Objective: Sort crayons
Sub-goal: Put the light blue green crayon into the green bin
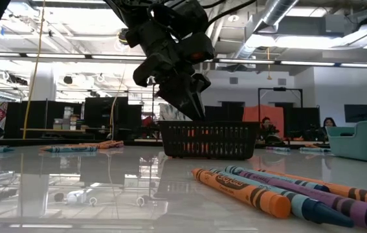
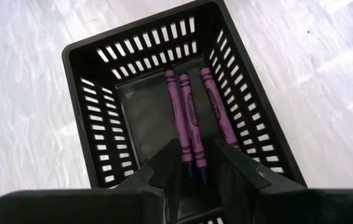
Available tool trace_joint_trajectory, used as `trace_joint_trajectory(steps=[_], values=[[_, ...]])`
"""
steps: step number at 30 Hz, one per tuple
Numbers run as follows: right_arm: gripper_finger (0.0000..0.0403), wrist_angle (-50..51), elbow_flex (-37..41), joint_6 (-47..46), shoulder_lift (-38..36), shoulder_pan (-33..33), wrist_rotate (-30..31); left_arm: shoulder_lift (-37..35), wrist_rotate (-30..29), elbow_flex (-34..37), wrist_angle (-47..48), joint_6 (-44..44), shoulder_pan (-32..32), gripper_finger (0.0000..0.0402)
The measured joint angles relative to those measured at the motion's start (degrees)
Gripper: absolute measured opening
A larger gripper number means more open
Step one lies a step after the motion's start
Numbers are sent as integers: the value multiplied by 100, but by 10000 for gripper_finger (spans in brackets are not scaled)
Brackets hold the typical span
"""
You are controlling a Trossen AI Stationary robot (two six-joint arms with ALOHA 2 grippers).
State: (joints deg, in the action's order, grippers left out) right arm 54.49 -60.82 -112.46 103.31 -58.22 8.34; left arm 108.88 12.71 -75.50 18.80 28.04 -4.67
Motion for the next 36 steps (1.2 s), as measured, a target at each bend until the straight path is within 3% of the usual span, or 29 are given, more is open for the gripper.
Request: trace_joint_trajectory(steps=[15, 25, 36], values=[[1, 921, 33, -4, 26, 24, 18, 0, 0, 0, 20, 1, 0, 81], [0, 1175, 13, -155, -508, 83, 1153, 0, 0, 0, 25, 1, 0, 81], [0, 3060, 11, -33, -1408, 797, 2161, 0, 2, 0, 113, 0, 4, 81]])
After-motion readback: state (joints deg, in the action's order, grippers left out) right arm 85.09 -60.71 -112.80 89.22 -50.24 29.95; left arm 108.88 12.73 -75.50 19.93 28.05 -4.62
